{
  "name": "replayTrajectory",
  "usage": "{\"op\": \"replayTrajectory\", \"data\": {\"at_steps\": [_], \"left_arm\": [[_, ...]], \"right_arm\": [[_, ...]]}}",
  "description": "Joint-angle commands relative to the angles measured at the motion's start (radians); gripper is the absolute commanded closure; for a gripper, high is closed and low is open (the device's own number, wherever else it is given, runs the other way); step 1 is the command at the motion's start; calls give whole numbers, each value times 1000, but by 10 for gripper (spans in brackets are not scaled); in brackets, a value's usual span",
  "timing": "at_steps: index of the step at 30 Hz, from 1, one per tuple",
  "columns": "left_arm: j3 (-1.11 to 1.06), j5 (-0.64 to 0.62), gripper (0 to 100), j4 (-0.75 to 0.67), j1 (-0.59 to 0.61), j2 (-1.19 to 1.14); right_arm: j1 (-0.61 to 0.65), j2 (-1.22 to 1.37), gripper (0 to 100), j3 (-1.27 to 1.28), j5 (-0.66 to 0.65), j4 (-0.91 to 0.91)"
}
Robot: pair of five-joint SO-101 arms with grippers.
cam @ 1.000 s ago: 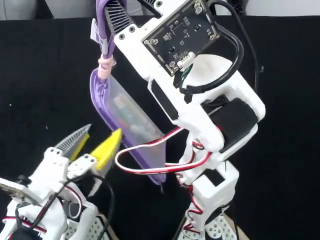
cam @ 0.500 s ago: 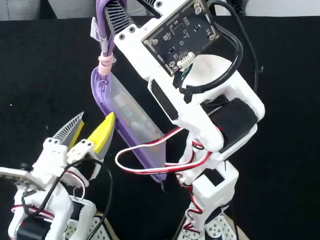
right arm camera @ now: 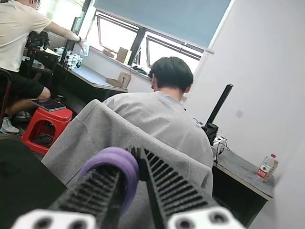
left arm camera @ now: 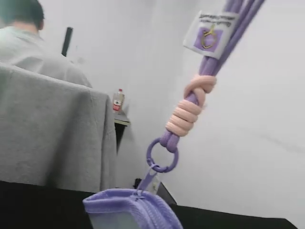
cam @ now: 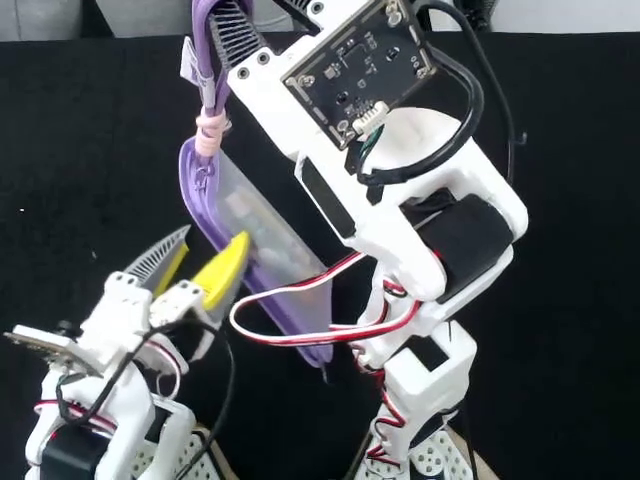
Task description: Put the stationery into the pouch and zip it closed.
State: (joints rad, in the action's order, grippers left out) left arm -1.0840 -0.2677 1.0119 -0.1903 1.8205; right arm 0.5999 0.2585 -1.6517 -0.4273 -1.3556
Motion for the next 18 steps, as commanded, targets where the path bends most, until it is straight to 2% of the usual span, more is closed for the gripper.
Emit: {"op": "replayTrajectory", "data": {"at_steps": [1, 4, 7, 18], "left_arm": [[-82, -8, 757, -126, 114, -2], [-179, -8, 757, -258, 173, -2], [-219, -8, 759, -328, 166, -2], [-179, 0, 760, -331, 21, 0]], "right_arm": [[15, -10, 987, -19, 8, -2], [15, -10, 987, -19, 8, -15], [15, -10, 987, -19, 8, -23], [15, -77, 987, -19, 5, -94]]}}
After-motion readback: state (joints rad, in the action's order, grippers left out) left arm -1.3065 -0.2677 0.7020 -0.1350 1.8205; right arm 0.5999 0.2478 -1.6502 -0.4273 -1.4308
